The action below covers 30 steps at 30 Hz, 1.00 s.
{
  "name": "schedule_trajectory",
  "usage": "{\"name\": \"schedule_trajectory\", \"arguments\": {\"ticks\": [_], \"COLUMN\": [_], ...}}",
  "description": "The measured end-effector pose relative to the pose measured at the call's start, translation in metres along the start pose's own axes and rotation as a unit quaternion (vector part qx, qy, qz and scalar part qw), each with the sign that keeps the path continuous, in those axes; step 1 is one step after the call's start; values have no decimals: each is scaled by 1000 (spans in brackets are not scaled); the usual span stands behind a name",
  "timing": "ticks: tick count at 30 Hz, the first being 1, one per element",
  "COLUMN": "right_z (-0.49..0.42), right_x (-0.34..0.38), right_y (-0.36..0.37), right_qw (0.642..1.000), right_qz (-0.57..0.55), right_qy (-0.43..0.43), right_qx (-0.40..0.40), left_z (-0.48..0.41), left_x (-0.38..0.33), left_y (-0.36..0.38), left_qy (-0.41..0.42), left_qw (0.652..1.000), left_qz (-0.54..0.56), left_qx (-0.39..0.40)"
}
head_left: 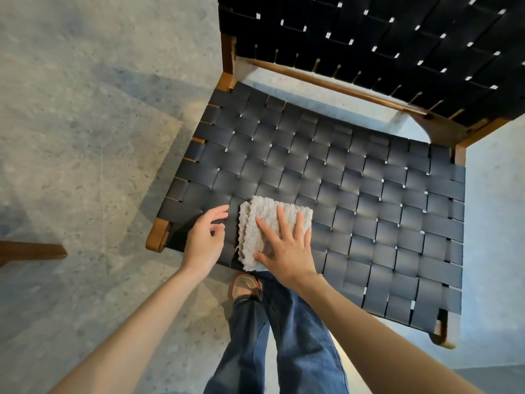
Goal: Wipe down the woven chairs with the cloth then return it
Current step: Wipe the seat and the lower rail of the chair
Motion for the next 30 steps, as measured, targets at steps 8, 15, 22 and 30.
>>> {"name": "schedule_trajectory", "arguments": {"ticks": [8, 15, 22, 30], "right_z": [-5, -10, 8, 14], "right_x": [5, 18, 94, 195], "right_y": [-30, -41, -48, -24], "right_qw": [999, 981, 911, 873], "right_qz": [-19, -172, -326, -337], "right_qy": [21, 77, 162, 256], "right_qx": [-32, -52, -194, -242], "left_z": [-38, -81, -118, -119], "left_x": [-21, -19, -2, 25], "left_y": [-33, -73, -133, -188], "left_qy": [43, 78, 119, 132], "left_qw": [999, 996, 984, 969], "left_qz": [-4, -4, -13, -13], "left_qx": [-11, 30, 130, 210]}}
Point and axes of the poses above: each hand's wrist, its own z-axis away from the middle knuckle, its own y-axis out of the palm, x = y × z, the point moved 8 cm from there along -z, towards the middle knuckle, and after that the axes turned 12 degrees about y, right-handed, at the moved point
